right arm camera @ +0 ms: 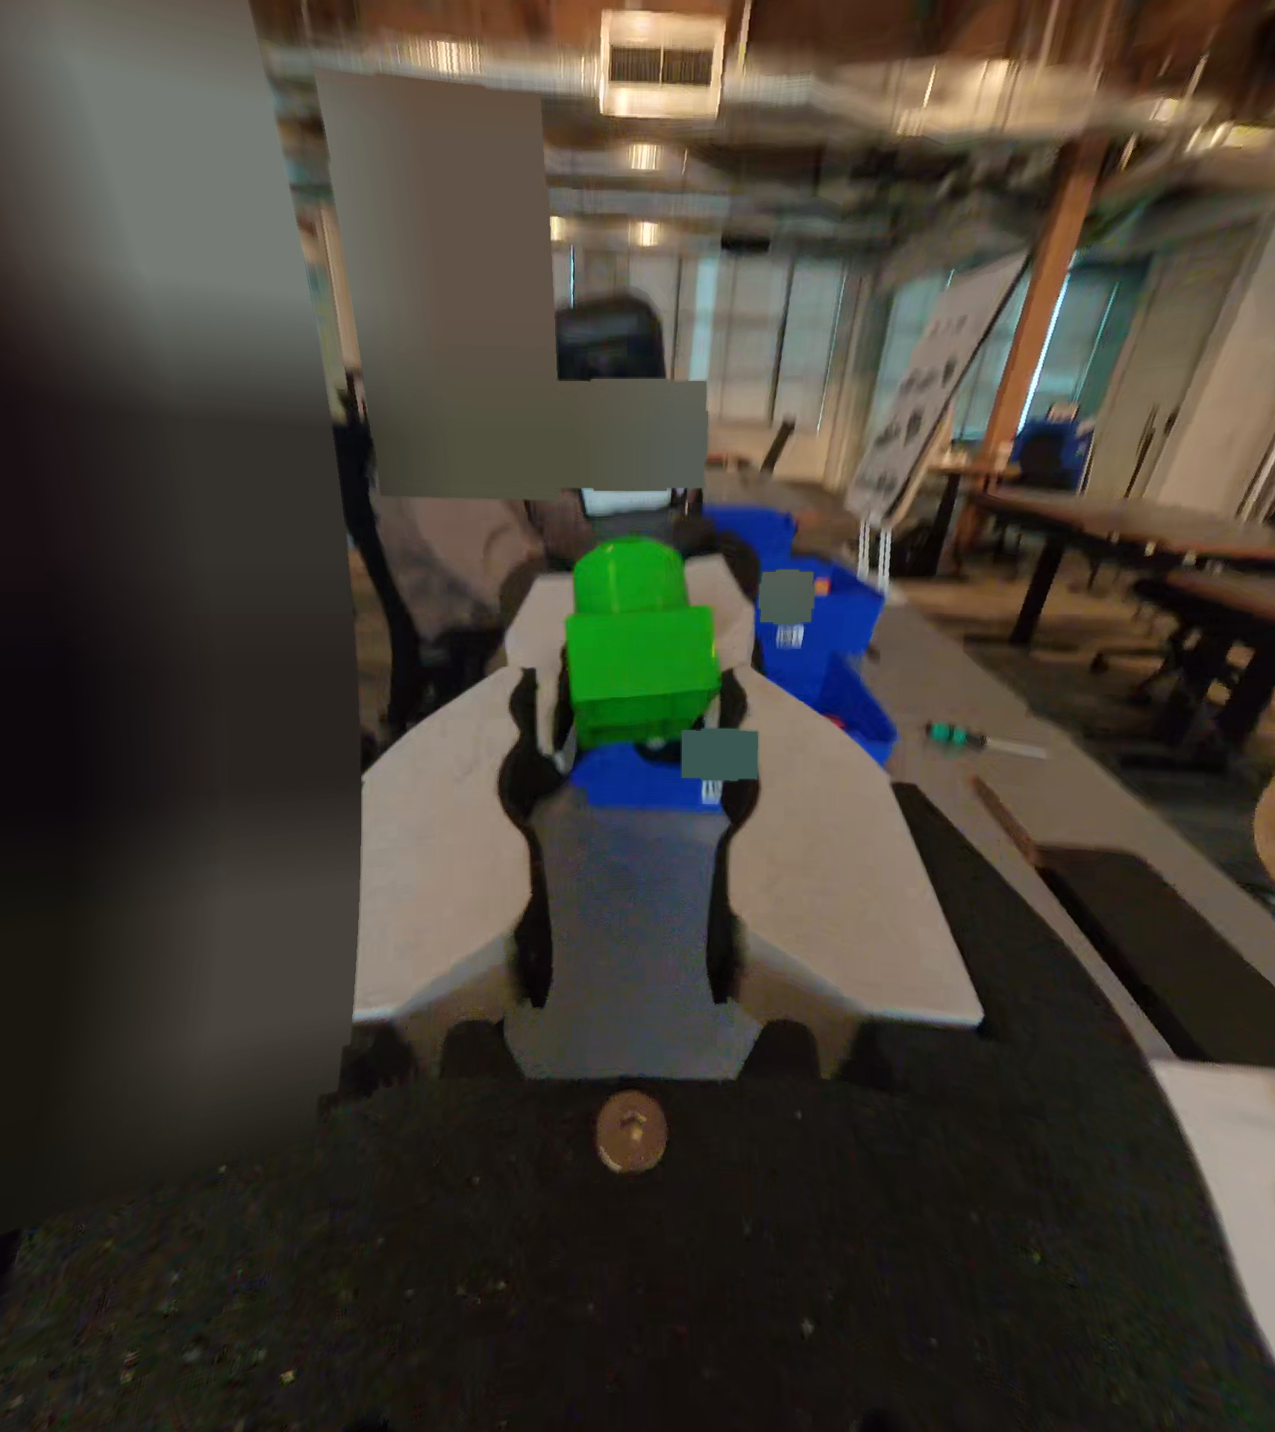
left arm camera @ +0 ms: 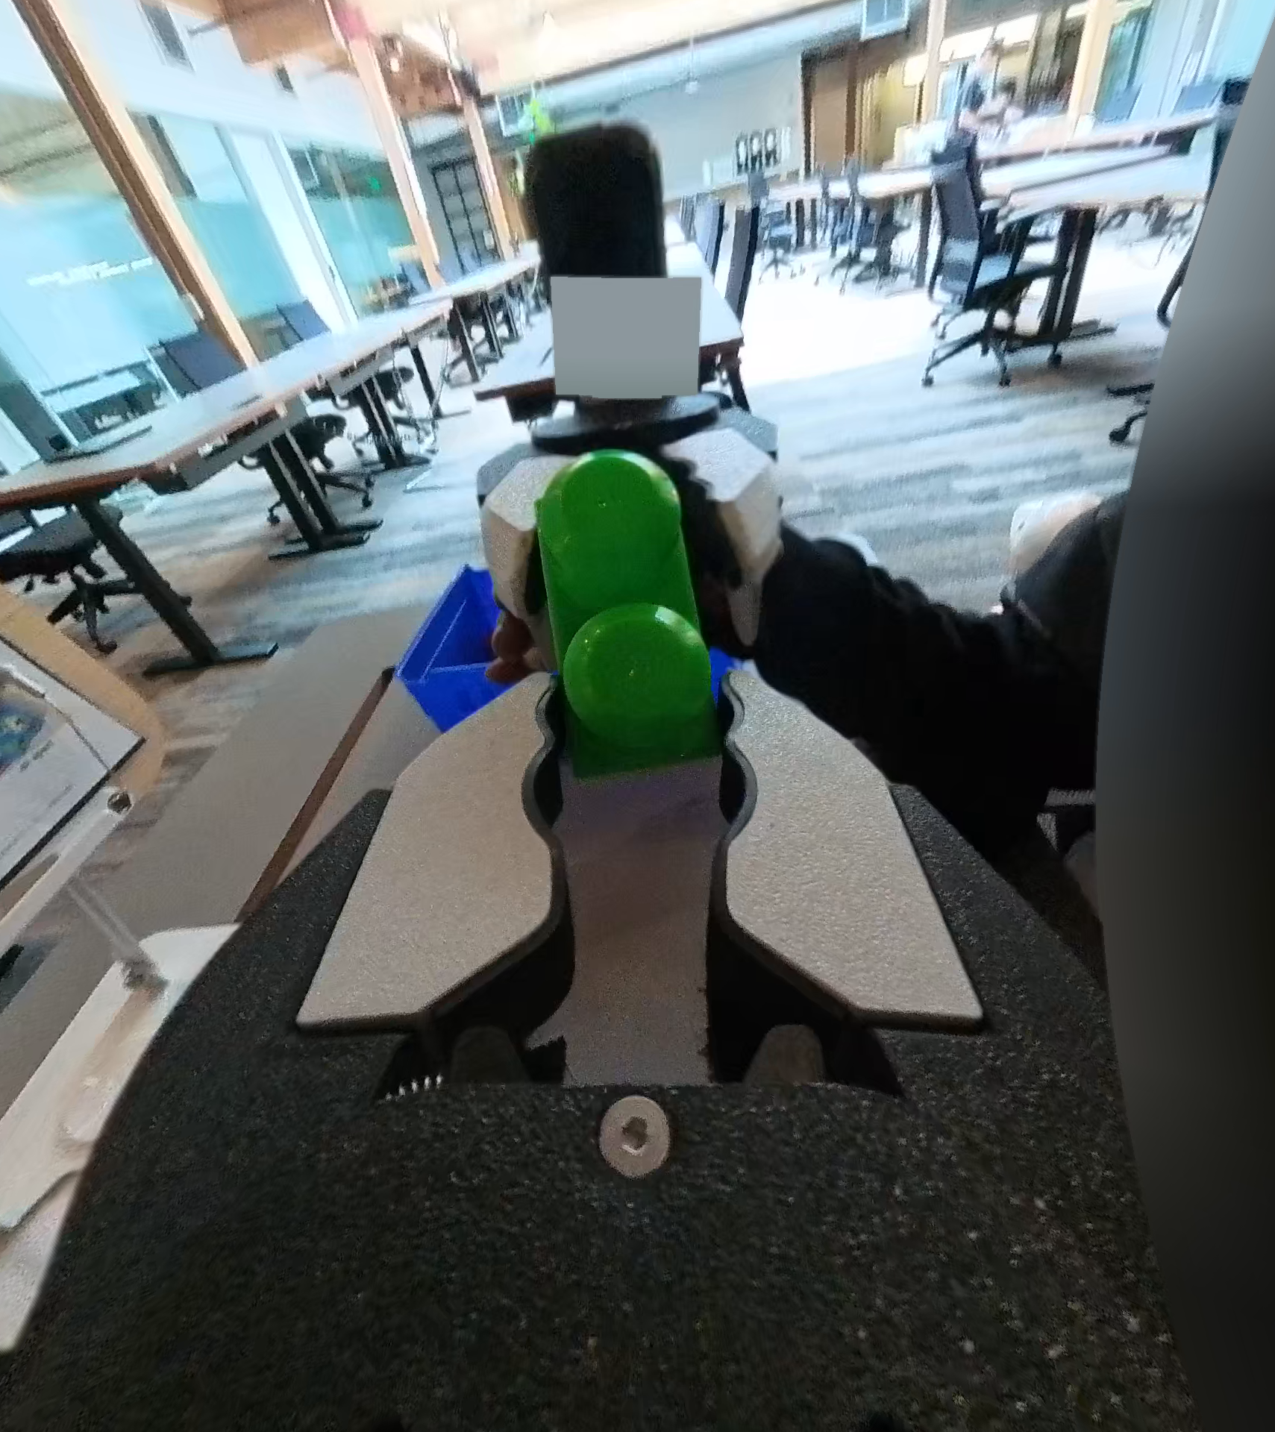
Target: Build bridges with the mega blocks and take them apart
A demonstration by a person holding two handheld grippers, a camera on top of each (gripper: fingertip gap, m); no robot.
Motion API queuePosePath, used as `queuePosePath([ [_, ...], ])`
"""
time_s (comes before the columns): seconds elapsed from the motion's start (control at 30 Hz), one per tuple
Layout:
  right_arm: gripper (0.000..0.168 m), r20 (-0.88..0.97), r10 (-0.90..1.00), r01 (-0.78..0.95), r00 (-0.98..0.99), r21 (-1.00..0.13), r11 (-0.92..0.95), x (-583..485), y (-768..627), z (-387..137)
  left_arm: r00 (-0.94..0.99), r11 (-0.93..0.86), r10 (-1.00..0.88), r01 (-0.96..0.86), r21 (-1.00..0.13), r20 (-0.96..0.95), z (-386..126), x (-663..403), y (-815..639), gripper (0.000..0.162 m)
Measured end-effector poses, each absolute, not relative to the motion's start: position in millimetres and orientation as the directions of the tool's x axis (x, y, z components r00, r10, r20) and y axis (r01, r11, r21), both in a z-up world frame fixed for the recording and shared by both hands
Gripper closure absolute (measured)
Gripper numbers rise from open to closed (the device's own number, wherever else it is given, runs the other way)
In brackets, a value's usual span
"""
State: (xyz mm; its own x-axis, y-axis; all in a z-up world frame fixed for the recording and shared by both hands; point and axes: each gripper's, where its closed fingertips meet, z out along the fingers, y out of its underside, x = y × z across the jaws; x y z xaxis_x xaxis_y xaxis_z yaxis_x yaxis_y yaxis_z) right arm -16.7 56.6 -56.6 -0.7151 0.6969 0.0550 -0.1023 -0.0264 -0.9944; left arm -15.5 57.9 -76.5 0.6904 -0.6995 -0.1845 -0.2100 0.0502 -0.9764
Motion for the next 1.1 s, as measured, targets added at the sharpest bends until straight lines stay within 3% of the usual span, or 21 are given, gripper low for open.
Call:
queuePosePath([
  [0.1,0.107,0.143,0.706,-0.035,-0.694,-0.986,0.165,-12.3,58.5,-80.2,0.678,-0.008,-0.715,-0.249,-0.968,-0.169,-88.3,-17.3,57.0,0.125],
  [0.23,0.106,0.218,0.719,-0.018,-0.659,-0.961,0.275,-14.7,57.3,-88.8,0.652,-0.077,-0.74,-0.326,-0.942,-0.165,-107.8,-14.2,57.2,0.125],
  [0.37,0.11,0.242,0.702,0.011,-0.67,-0.942,0.335,-17.2,55.1,-100.5,0.622,-0.104,-0.766,-0.37,-0.923,-0.163,-118.6,-6.1,56.4,0.124],
  [0.53,0.128,0.253,0.679,0.021,-0.689,-0.93,0.368,-14.7,51.7,-106.0,0.608,-0.11,-0.777,-0.385,-0.916,-0.163,-122.5,-4.0,55.9,0.124],
  [0.77,0.131,0.278,0.671,0.01,-0.687,-0.92,0.391,-15.3,48.8,-105.4,0.607,-0.086,-0.776,-0.376,-0.923,-0.174,-117.4,-6.1,52.3,0.124],
  [0.93,0.131,0.281,0.751,-0.007,-0.598,-0.938,0.346,-18.1,68.8,-89.7,0.697,0.017,-0.682,-0.289,-0.957,-0.223,-93.1,-22.4,62.8,0.119],
  [1.1,0.132,0.32,0.906,0.143,-0.277,-0.919,0.368,-0.6,153.9,-86.2,0.871,0.127,-0.477,-0.063,-0.99,-0.117,-50.1,-72.3,71.3,0.113],
])
